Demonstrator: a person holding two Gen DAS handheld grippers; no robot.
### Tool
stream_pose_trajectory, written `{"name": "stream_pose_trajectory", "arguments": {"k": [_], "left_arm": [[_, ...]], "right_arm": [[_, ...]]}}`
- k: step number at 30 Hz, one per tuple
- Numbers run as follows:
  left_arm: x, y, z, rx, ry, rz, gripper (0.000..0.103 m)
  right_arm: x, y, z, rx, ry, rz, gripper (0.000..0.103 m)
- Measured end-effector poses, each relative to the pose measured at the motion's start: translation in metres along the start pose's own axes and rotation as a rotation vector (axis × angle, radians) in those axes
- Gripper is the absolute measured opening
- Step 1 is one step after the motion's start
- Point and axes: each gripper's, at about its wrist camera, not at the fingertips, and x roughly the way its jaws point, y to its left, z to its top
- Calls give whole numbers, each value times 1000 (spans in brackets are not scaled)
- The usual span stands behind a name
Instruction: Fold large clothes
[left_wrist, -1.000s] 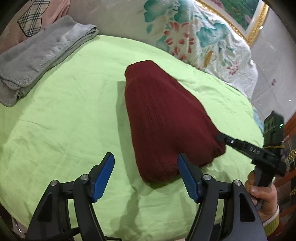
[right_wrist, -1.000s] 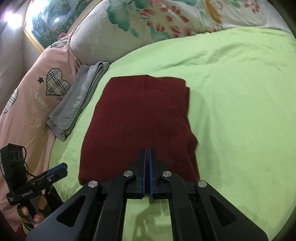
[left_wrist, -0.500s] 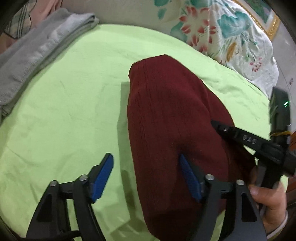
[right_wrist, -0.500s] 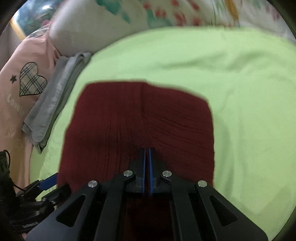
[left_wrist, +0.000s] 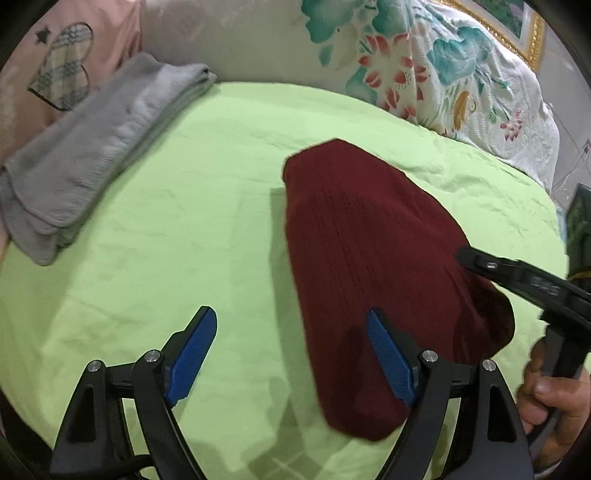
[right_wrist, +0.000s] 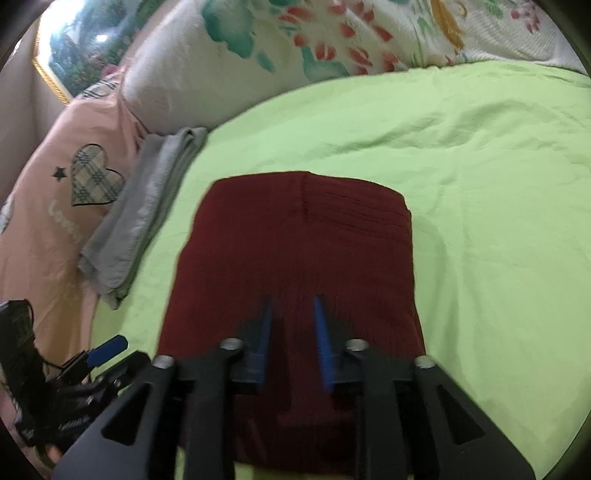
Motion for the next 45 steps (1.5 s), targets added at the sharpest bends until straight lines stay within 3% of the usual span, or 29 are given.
{"name": "stream_pose_trajectory", "arguments": {"k": [5,11,13,17,22,27,30,40,42,45], "left_arm": [[-28,13,-25,-29,-39,106,86],[-28,12,-66,85,41,302,86],[-36,13,-84,98,31,299,87],[-42,11,-107,100,58,249,87],[-47,-6,-122,127,13,295,86],[-52,-13,-127,136,21,238,86],[-55,-13,-122,170,42,214,86],[-105,-18,-84,193,-51,203,87],[-110,-20,-79,196,-47,188,93],[-108,-24,-76,217,-32,196,94]], "right_arm": [[-39,6,-27,-41,-37,21,42],[-70,14,-75,-137,-34,-23,64],[-79,15,-96,-167,-27,-45,69],[-84,11,-127,-181,19,-72,71],[-84,9,-138,-193,55,-102,73],[-92,7,-139,-181,44,-111,76],[-95,7,-139,-188,43,-118,77],[-127,24,-114,-249,7,-90,80],[-132,27,-110,-257,7,-73,82],[-134,30,-109,-268,18,-63,82]]}}
